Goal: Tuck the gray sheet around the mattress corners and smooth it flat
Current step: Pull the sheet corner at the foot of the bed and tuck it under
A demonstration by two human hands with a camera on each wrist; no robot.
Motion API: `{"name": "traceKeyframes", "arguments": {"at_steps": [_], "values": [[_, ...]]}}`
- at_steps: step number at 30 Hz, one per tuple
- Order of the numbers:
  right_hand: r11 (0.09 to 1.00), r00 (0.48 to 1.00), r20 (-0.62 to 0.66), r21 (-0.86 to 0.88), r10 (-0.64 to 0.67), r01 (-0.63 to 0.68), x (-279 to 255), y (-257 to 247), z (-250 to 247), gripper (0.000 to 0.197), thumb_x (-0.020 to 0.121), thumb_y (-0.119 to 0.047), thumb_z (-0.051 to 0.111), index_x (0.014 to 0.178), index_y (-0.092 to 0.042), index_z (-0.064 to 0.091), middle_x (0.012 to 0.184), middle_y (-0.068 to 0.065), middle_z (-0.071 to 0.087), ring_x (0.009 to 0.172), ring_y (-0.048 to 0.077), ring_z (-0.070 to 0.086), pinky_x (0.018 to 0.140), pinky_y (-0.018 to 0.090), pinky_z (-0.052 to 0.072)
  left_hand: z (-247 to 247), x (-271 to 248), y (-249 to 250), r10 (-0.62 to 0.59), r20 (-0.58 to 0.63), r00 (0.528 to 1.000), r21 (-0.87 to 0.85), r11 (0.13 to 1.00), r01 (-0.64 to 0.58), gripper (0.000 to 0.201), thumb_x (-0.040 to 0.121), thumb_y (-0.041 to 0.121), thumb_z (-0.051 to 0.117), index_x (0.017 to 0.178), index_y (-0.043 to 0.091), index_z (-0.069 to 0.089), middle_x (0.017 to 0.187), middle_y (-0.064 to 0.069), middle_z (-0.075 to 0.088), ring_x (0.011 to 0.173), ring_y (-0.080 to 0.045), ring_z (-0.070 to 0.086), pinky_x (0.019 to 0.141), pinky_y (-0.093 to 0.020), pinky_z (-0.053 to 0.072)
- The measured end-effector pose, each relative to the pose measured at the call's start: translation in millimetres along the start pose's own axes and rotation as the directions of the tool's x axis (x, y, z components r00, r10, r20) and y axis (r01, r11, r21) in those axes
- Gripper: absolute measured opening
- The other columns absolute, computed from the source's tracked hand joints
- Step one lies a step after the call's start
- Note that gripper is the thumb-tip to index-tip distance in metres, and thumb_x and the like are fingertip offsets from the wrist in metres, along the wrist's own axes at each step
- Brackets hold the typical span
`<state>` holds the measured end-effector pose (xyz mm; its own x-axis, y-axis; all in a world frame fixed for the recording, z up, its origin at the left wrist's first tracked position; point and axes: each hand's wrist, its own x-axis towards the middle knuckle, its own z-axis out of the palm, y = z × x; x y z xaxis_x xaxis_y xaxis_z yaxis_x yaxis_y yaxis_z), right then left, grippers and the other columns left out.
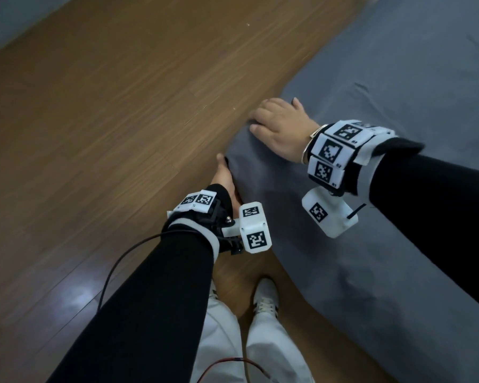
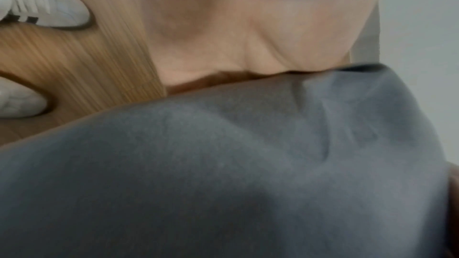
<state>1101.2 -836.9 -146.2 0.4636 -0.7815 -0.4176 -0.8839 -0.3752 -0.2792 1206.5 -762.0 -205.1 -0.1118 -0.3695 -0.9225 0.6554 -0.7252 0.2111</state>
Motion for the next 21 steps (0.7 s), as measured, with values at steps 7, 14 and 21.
{"name": "traceKeyframes", "arguments": {"at_steps": [7,14,21], "values": [[0.970,0.972,-0.183,0.222,0.145,-0.102,-10,8,-4,0.045,0.098,-0.031,0.038,0.142,-0.021,0.036,0.157,-0.001,0.025,0.149,0.019,0.006,0.118,0.054,0.003,-13,5,-4,-0.088,-0.041,0.995,0.167,0.982,0.094,0.069,0.089,0.065,0.034,0.117,0.009,0.062,0.108,-0.016,0.068,0.080,-0.027,0.064,0.065,-0.036,0.053],[0.933,0.947,0.012,0.169,0.321,-0.318,-13,29,6,0.069,0.090,-0.061,0.038,0.149,-0.040,0.010,0.161,-0.012,-0.004,0.148,0.026,-0.013,0.113,0.065,-0.001,-12,-4,46,0.454,-0.149,0.878,0.821,0.553,-0.146,0.034,0.092,0.014,0.044,0.117,-0.003,0.060,0.118,-0.020,0.065,0.108,-0.034,0.061,0.093,-0.035,0.048],[0.974,0.979,0.166,0.174,0.114,-0.143,8,21,-13,0.048,0.098,-0.046,0.034,0.144,-0.038,0.031,0.159,-0.017,0.014,0.149,0.014,-0.005,0.110,0.068,-0.002,37,-31,60,0.490,0.213,0.845,0.851,0.331,-0.407,0.038,0.094,0.005,0.048,0.132,0.006,0.053,0.140,-0.008,0.053,0.130,-0.018,0.048,0.100,-0.015,0.034]]}}
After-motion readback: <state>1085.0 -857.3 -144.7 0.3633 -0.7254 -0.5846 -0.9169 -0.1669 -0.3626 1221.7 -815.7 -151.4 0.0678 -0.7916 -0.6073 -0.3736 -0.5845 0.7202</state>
